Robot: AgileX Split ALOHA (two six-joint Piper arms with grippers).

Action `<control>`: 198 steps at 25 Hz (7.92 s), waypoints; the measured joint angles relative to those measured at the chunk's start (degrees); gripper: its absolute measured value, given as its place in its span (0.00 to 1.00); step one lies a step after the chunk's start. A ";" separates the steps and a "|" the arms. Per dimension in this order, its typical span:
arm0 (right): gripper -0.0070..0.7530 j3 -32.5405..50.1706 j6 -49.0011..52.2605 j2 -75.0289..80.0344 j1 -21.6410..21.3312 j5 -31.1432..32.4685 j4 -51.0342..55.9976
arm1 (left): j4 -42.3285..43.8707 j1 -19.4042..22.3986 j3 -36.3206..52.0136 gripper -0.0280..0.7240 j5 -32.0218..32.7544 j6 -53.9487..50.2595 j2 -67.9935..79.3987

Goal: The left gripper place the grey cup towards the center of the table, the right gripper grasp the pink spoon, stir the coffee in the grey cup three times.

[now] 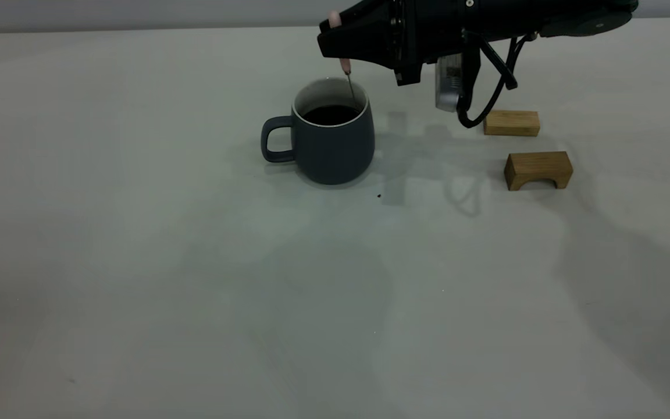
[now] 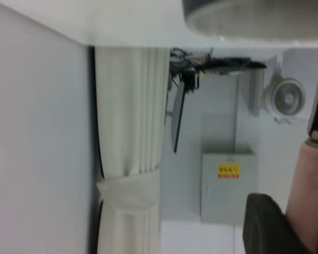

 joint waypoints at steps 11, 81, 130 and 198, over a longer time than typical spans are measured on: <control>0.19 -5.92 -0.07 4.73 1.70 1.44 0.94 | 0.00 0.00 0.00 0.68 0.00 0.00 0.00; 0.19 -9.13 -13.50 5.42 -0.28 1.44 -9.51 | 0.00 0.00 0.00 0.68 0.00 0.00 0.00; 0.32 -7.32 -41.56 -35.64 8.10 5.58 -89.29 | 0.00 0.00 0.00 0.68 0.00 0.00 0.00; 0.32 65.11 -26.21 -146.53 -12.23 1.20 -103.29 | 0.00 0.00 0.00 0.68 0.00 0.02 0.00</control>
